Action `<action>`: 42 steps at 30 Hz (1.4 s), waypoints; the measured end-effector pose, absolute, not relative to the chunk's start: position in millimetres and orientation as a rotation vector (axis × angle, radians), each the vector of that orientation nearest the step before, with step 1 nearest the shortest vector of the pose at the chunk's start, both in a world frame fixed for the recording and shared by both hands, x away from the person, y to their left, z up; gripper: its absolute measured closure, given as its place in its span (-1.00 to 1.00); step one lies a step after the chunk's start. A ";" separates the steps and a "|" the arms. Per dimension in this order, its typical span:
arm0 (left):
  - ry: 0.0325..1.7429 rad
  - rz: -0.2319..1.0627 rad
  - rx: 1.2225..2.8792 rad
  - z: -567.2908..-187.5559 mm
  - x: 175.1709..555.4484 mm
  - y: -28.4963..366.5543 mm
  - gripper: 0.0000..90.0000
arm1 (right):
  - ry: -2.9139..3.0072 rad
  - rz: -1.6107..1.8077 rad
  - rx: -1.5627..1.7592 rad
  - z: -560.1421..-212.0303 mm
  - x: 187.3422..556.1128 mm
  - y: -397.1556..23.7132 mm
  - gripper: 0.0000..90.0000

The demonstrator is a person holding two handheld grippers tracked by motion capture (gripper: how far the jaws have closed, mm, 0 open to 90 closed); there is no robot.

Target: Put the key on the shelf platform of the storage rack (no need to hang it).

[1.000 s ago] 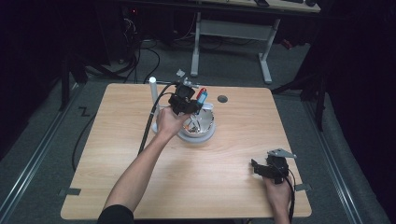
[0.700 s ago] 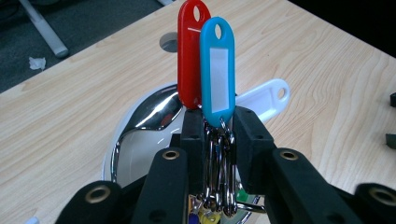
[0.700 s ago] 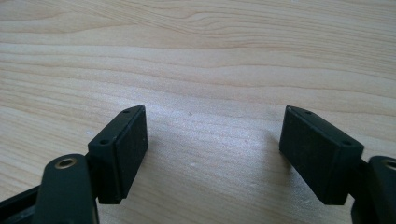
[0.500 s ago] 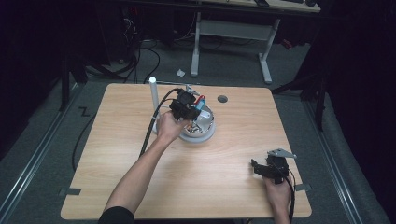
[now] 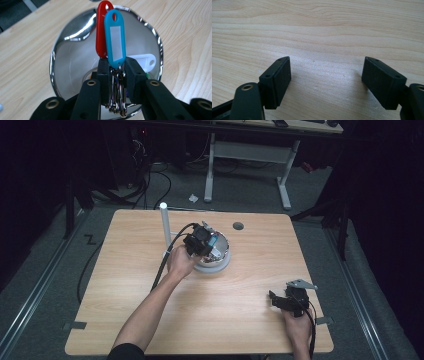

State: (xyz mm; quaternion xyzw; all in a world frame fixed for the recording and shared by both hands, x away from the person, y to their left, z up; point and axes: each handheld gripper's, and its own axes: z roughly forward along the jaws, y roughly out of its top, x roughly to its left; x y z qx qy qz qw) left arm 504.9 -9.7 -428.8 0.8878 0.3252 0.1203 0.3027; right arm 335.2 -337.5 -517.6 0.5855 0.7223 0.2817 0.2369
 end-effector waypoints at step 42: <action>0.930 0.303 2.255 -417.4 493.4 18.1 -0.01 | 1.980 0.770 1.604 -517.6 335.2 -337.3 -0.47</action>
